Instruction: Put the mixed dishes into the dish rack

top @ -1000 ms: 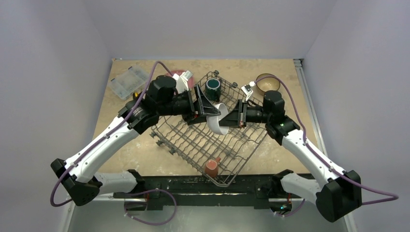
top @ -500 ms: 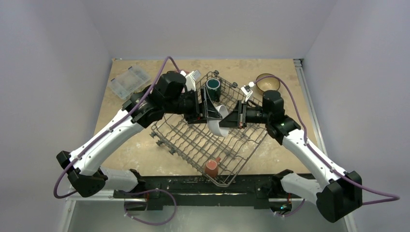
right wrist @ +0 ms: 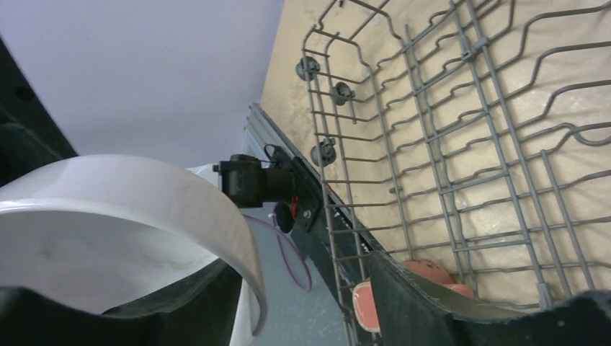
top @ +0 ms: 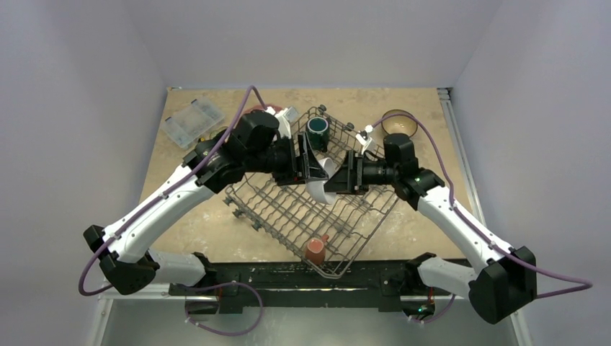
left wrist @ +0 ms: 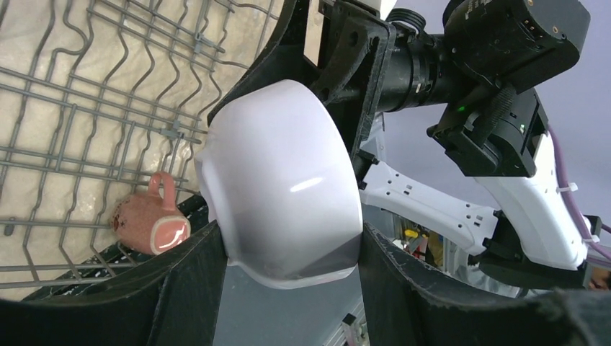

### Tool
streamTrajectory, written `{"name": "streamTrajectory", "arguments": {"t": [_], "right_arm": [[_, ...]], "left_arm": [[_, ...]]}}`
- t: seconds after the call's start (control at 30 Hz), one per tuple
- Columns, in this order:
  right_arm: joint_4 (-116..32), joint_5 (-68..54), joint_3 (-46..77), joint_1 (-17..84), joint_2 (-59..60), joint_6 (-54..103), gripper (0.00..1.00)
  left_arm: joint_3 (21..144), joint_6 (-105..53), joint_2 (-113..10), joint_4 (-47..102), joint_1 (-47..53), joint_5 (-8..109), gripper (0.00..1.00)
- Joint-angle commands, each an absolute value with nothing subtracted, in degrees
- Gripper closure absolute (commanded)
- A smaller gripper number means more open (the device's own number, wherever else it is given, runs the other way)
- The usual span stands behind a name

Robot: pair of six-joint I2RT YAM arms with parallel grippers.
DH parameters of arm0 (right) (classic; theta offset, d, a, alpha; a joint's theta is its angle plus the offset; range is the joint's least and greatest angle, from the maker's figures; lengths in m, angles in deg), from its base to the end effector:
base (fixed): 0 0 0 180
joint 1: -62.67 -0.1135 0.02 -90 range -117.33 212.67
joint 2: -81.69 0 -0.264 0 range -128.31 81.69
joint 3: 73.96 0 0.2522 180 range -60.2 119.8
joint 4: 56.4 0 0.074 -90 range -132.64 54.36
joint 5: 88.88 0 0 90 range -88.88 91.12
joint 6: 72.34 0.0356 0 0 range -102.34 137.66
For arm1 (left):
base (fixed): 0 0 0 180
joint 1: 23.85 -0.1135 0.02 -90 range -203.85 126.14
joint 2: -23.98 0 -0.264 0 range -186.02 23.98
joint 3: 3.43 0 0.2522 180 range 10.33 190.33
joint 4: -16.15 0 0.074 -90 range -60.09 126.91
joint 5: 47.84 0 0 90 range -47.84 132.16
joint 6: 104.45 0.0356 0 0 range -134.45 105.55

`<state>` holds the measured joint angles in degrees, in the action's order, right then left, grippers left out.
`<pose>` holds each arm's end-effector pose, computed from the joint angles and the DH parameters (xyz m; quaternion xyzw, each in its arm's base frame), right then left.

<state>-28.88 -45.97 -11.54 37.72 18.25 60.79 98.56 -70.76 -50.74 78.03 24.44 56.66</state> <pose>0.2070 0.1251 0.2982 -0.0771 0.8104 0.5468 0.1960 0.1689 -0.2029 0.4221 -0.0029 0.8803 -0.4331 0.1935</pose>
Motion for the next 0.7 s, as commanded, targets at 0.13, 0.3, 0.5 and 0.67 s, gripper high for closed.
{"name": "streamTrajectory", "arguments": {"t": [0.13,0.3,0.5,0.67], "right_arm": [[-14.7,-35.5,-4.2,37.8,16.7,51.9,0.15],[-6.4,-27.1,-1.5,37.9,16.9,48.7,0.14],[-2.2,-17.8,0.7,38.1,20.5,46.6,0.14],[0.0,-16.6,0.3,38.4,20.6,45.2,0.14]], "left_arm": [[98.5,-63.9,-48.7,78.7,24.2,48.5,1.00],[98.8,-56.7,-51.9,84.7,23.2,43.4,1.00],[99.3,-47.5,-56.3,90.6,22.9,32.6,1.00],[101.6,-42.0,-64.3,99.1,22.8,21.6,1.00]]}}
